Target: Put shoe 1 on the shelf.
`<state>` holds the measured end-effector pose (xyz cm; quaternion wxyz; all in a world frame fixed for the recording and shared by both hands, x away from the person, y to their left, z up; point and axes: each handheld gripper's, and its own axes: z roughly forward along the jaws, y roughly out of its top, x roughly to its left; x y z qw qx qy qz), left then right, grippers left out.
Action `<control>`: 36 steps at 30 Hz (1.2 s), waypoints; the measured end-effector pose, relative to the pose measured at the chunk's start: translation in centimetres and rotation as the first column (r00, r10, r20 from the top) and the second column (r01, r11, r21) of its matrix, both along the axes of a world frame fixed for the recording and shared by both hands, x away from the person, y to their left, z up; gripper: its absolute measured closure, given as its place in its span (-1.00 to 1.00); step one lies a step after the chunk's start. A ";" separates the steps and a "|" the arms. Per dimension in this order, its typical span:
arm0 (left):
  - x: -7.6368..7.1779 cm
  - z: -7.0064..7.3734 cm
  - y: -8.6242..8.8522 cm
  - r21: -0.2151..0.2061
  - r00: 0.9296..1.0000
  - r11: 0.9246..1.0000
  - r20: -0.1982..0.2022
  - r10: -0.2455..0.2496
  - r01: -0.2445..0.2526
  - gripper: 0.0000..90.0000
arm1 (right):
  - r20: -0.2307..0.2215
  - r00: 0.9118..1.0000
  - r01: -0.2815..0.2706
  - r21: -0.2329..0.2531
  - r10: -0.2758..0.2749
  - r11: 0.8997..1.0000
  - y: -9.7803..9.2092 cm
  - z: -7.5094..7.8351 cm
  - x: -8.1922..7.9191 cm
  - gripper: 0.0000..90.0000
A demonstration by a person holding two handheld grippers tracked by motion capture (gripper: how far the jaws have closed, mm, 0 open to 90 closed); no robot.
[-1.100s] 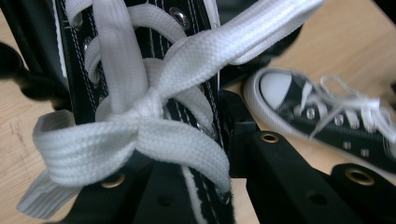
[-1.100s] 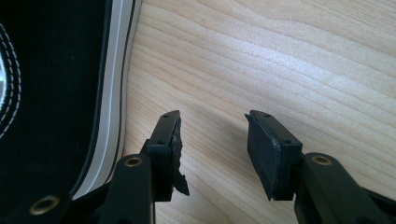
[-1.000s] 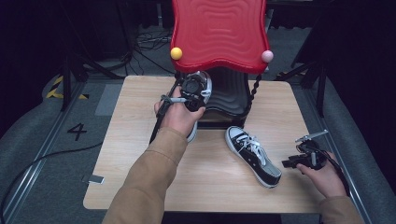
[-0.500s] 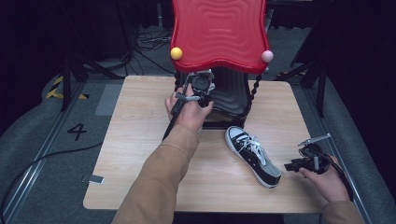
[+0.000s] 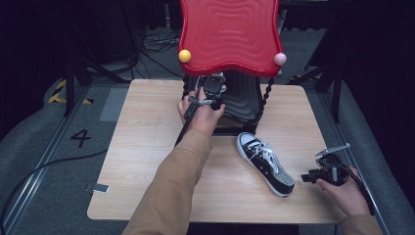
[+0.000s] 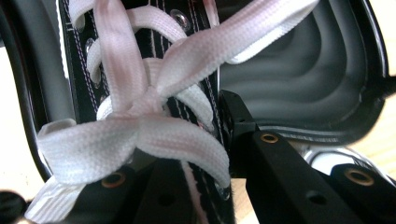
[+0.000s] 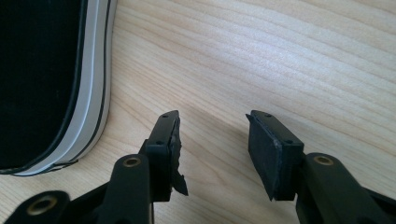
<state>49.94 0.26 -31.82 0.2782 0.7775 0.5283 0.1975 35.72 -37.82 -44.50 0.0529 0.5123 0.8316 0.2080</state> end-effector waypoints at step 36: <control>-3.5 0.2 1.2 0.046 0.957 0.968 -0.168 -0.236 0.247 0.04 | -0.009 0.999 -0.044 -0.014 0.043 0.999 1.1 -0.6 1.0 0.16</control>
